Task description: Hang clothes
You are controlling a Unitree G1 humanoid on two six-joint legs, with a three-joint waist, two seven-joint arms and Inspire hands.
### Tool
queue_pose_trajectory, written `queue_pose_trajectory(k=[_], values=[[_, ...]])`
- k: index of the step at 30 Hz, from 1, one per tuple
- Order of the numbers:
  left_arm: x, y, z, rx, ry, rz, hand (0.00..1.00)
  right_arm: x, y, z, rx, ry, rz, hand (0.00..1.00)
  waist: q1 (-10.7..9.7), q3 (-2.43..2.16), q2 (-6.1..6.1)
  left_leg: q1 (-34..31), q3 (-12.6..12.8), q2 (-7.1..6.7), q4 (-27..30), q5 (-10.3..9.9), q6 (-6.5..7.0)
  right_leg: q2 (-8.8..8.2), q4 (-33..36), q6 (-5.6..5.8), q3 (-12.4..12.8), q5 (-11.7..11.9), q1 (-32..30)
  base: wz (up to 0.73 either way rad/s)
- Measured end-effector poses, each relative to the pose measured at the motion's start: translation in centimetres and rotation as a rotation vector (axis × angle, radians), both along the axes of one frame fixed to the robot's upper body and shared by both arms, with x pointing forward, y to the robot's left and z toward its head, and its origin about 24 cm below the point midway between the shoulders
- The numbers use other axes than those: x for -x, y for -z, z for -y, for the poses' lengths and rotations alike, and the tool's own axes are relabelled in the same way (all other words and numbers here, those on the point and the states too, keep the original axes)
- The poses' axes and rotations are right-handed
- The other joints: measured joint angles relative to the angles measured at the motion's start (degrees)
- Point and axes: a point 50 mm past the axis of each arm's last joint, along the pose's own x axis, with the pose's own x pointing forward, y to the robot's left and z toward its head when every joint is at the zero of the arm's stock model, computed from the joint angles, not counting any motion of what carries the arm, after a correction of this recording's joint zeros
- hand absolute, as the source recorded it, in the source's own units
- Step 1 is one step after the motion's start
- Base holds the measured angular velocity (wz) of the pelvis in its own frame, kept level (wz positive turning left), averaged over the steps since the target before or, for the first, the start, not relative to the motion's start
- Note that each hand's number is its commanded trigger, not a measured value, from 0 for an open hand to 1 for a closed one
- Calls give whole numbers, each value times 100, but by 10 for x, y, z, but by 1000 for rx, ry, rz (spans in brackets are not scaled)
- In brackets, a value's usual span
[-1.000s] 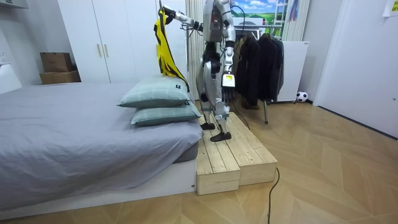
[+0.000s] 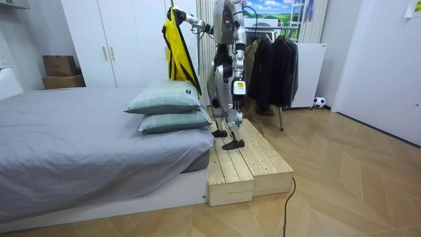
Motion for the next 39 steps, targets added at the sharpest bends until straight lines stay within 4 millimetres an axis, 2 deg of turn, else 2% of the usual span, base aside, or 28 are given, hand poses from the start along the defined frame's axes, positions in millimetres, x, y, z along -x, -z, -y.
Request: queue_pose_trajectory(k=[6,12,15,17,18,19,21,22,23,24,25,26,27,28,29,30,31,32,33,34,35,36,37,39], values=[[2,0,1,18,-2,-7,0,0,2,-1,-7,-6,-20,100,17,-16,-21,20,142,-1,38,0,1,1,1,7,80,-4,5,-7],[2,1,2,41,0,-14,0,1,8,-1,20,-1,-77,100,4,-9,-9,93,342,12,164,0,0,37,-31,3,275,-1,80,-15],[3,1,3,48,6,-32,0,3,19,1,-14,6,-125,100,-93,13,-6,118,498,33,161,-1,0,40,-30,-17,365,22,48,-22],[-1,2,4,57,30,-40,0,2,27,4,-41,14,-158,100,-145,10,-17,142,823,40,163,-1,0,65,35,-23,550,44,-69,-48],[-2,2,3,56,39,-40,0,1,28,4,-42,15,-163,100,-170,10,-18,138,877,39,163,-1,0,76,58,-26,604,48,-129,-58],[-7,1,1,54,64,-38,0,1,30,5,-43,18,-171,100,-175,23,-23,143,1068,48,162,-1,-2,137,126,-44,677,84,-261,-76],[-11,0,-2,46,79,-33,0,0,34,2,-46,6,-187,100,-214,25,-23,160,1480,65,169,-3,-3,229,117,-53,969,187,-388,-96],[-14,0,-5,39,82,-29,0,0,36,-1,-49,-6,-195,100,-241,36,-9,178,1844,90,173,-13,-19,287,123,-69,1076,265,-485,-135],[-19,-2,-10,26,85,-20,0,-1,36,-4,-54,-18,-198,100,-162,43,-10,213,2324,108,171,-29,-31,325,109,-167,807,387,-636,-159],[-20,-3,-12,19,84,-17,0,-2,36,-6,-56,-26,-195,100,-94,45,-17,233,2559,111,174,-35,-32,296,80,-249,522,468,-700,-196],[-22,-4,-16,7,74,-16,0,-5,35,-10,-63,-43,-187,100,-63,49,-15,245,2971,136,175,-41,-31,264,-115,-413,-306,660,-736,-192],[-29,-4,-17,-6,71,-7,0,-9,33,-13,-71,-48,-175,100,-59,91,20,248,3340,158,194,-83,-15,260,-285,-346,-1006,811,-765,-168],[-31,-3,-16,-9,76,-5,0,-9,33,-13,-78,-39,-172,100,-76,133,99,211,3559,237,219,-142,-57,251,-165,-230,-1209,739,-823,-122],[-46,-3,-15,-12,102,22,0,-10,36,-9,-90,-6,-178,100,-74,138,239,253,3983,311,235,-324,-150,-38,645,-120,-1641,246,-997,-92],[-59,-4,-16,-27,122,51,0,-11,42,-8,-105,12,-202,100,-38,123,255,368,4340,280,211,-452,-193,-510,1349,-194,-1810,-238,-1032,-94],[-62,-5,-16,-34,126,58,0,-11,46,-10,-110,10,-218,100,-1,111,243,397,4501,275,282,-475,-228,-714,1554,-176,-1817,-392,-1020,-113],[-60,-5,-17,-47,113,39,0,-12,51,-16,-113,-14,-239,100,83,94,220,452,4777,298,425,-532,-307,-957,1651,-41,-1790,-544,-991,-118],[-54,-5,-19,-61,104,16,0,-12,54,-25,-123,-51,-253,100,70,84,146,469,4874,361,651,-547,-339,-938,1591,-50,-1792,-558,-1037,-108],[-51,-4,-17,-63,102,1,0,-12,55,-28,-130,-64,-260,100,48,93,146,452,4866,416,770,-538,-355,-900,1570,-121,-1807,-519,-1054,-86],[-45,-2,-13,-58,93,-20,0,-11,57,-31,-142,-80,-274,100,53,108,175,436,4832,526,973,-510,-396,-747,1403,-250,-1786,-442,-1008,-68],[-40,-1,-11,-53,89,-40,0,-11,58,-34,-158,-93,-282,100,53,113,218,421,4698,659,1149,-497,-409,-590,1198,-261,-1728,-405,-879,-58],[-38,-1,-11,-53,88,-45,0,-11,59,-35,-169,-98,-289,100,32,113,222,420,4665,728,1241,-497,-409,-523,1117,-262,-1725,-391,-812,-27],[-39,-2,-12,-56,88,-45,0,-12,61,-36,-194,-107,-303,100,1,101,203,415,4612,838,1423,-496,-408,-396,1000,-271,-1722,-390,-722,-17],[-41,-2,-12,-62,90,-48,0,-14,59,-38,-208,-130,-312,100,-8,81,120,375,4476,981,1780,-495,-405,-312,1008,-345,-1592,-464,-752,-33]])
